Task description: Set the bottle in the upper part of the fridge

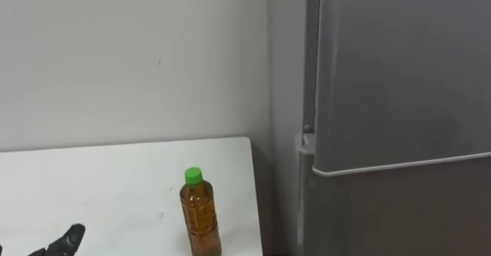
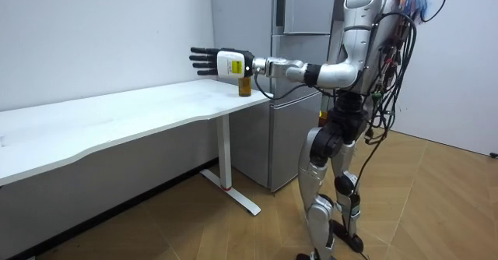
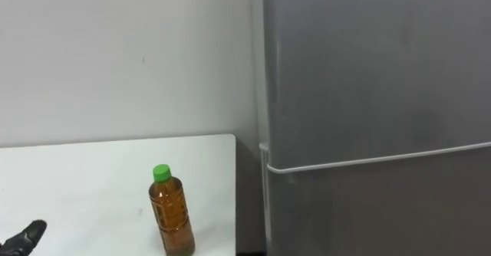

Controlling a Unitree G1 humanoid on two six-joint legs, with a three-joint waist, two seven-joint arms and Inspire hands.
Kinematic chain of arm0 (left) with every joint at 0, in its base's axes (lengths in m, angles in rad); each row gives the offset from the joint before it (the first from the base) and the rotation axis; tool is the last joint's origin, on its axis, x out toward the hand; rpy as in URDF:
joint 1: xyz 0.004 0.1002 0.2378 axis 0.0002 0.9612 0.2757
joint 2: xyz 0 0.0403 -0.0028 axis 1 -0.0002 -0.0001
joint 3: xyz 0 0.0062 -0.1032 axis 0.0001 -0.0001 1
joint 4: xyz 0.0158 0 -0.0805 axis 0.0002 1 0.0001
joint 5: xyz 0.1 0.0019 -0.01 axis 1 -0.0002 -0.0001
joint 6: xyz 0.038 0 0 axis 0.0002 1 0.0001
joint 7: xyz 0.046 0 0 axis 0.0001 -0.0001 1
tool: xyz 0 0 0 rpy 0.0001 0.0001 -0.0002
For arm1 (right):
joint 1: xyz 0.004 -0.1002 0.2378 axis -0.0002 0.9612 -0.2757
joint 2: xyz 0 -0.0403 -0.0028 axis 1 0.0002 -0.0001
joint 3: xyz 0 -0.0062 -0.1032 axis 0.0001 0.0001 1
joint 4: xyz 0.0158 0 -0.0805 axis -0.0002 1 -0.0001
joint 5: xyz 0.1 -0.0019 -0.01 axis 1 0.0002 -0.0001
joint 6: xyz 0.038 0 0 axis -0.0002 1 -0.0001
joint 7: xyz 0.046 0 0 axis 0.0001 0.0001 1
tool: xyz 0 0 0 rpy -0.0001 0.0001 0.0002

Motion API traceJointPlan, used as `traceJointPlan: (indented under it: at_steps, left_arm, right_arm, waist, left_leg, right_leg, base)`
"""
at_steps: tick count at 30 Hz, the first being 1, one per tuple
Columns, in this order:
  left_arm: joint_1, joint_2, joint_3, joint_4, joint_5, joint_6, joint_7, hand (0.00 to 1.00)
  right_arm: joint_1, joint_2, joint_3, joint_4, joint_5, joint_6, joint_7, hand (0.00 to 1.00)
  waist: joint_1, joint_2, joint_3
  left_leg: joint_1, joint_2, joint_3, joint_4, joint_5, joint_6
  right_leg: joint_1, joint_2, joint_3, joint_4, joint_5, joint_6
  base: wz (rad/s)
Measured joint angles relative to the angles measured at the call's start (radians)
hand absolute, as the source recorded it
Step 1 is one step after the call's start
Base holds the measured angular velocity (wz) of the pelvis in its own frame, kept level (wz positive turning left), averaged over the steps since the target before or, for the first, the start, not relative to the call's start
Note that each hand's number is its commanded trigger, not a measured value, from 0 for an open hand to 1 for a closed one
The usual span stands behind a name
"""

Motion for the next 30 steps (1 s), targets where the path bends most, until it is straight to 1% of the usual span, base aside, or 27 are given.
traceJointPlan:
  at_steps: [4,7,10,13,16,18,20,21,23,27,30]
  left_arm:
    - [-0.028,-0.002,-0.006,-0.007,-0.020,0.000,-0.040,0.00]
    - [-0.043,-0.002,-0.006,-0.043,-0.049,0.001,-0.064,0.00]
    - [-0.076,-0.002,-0.009,-0.044,-0.049,0.003,-0.095,0.00]
    - [-0.097,-0.003,-0.031,-0.053,-0.050,0.004,-0.128,0.00]
    - [-0.103,-0.002,-0.064,-0.064,-0.052,0.020,-0.145,0.00]
    - [-0.124,-0.002,-0.096,-0.065,-0.058,0.033,-0.151,0.00]
    - [-0.156,-0.002,-0.132,-0.079,-0.072,0.049,-0.174,0.00]
    - [-0.165,-0.002,-0.138,-0.086,-0.071,0.051,-0.180,0.00]
    - [-0.200,-0.002,-0.165,-0.106,-0.072,0.056,-0.200,0.00]
    - [-0.227,-0.002,-0.184,-0.121,-0.071,0.059,-0.244,0.00]
    - [-0.244,-0.002,-0.199,-0.121,-0.071,0.075,-0.264,0.00]
  right_arm:
    - [-0.001,0.010,0.000,0.000,0.000,-0.002,0.002,0.00]
    - [-0.006,0.015,0.000,0.000,-0.001,-0.002,0.007,0.00]
    - [-0.014,0.015,0.001,0.004,-0.013,-0.001,0.012,0.00]
    - [-0.021,0.015,0.005,0.008,-0.014,0.000,0.013,0.00]
    - [-0.040,0.014,0.007,0.010,-0.025,0.009,0.012,0.00]
    - [-0.044,0.011,0.017,0.011,-0.026,0.012,0.012,0.00]
    - [-0.061,0.012,0.034,0.014,-0.027,0.014,0.012,0.00]
    - [-0.063,0.013,0.035,0.017,-0.029,0.016,0.012,0.00]
    - [-0.078,0.015,0.036,0.024,-0.030,0.021,0.012,0.00]
    - [-0.083,0.014,0.038,0.035,-0.030,0.021,0.012,0.00]
    - [-0.086,0.014,0.045,0.043,-0.014,0.022,0.011,0.00]
  waist:
    - [-0.006,-0.001,-0.0033]
    - [-0.016,-0.009,0.0011]
    - [-0.020,-0.007,0.0055]
    - [-0.022,-0.007,0.0051]
    - [-0.051,-0.004,0.0041]
    - [-0.058,-0.002,0.0045]
    - [-0.069,-0.006,0.0069]
    - [-0.073,-0.008,0.0080]
    - [-0.076,-0.011,0.0101]
    - [-0.076,-0.011,0.0102]
    - [-0.079,-0.011,0.0103]
  left_leg:
    - [0.001,0.000,0.001,0.000,0.000,0.000]
    - [0.001,0.000,0.001,0.002,0.000,0.000]
    - [-0.002,-0.001,0.001,0.004,0.000,0.000]
    - [-0.016,-0.001,0.000,0.003,0.000,0.000]
    - [-0.026,-0.001,-0.005,0.007,0.001,0.001]
    - [-0.027,-0.001,-0.004,0.015,0.001,0.001]
    - [-0.025,-0.001,-0.003,0.017,0.001,0.001]
    - [-0.025,-0.001,-0.002,0.017,0.001,0.001]
    - [-0.023,-0.001,0.000,0.017,0.001,0.001]
    - [-0.012,-0.001,0.007,0.013,0.001,0.001]
    - [-0.013,-0.001,0.007,0.013,0.001,0.001]
  right_leg:
    - [0.000,0.000,0.001,0.000,0.000,0.000]
    - [0.001,0.000,0.002,0.000,0.000,0.000]
    - [0.000,0.000,0.007,0.000,0.000,0.000]
    - [-0.011,0.000,0.007,0.000,0.000,0.000]
    - [-0.012,0.001,0.001,0.000,0.000,0.000]
    - [-0.013,0.000,0.002,0.000,0.000,0.000]
    - [-0.017,-0.001,0.003,0.000,0.000,0.000]
    - [-0.018,-0.001,0.003,0.000,0.000,0.000]
    - [-0.018,-0.001,0.007,-0.001,0.000,0.000]
    - [-0.016,0.000,0.025,-0.001,0.000,0.000]
    - [-0.017,0.000,0.027,-0.001,0.000,0.000]
  base:
    - [0.00]
    - [0.00]
    - [0.00]
    - [0.00]
    - [0.06]
    - [0.00]
    - [0.00]
    - [0.00]
    - [-0.06]
    - [-0.12]
    - [-0.02]
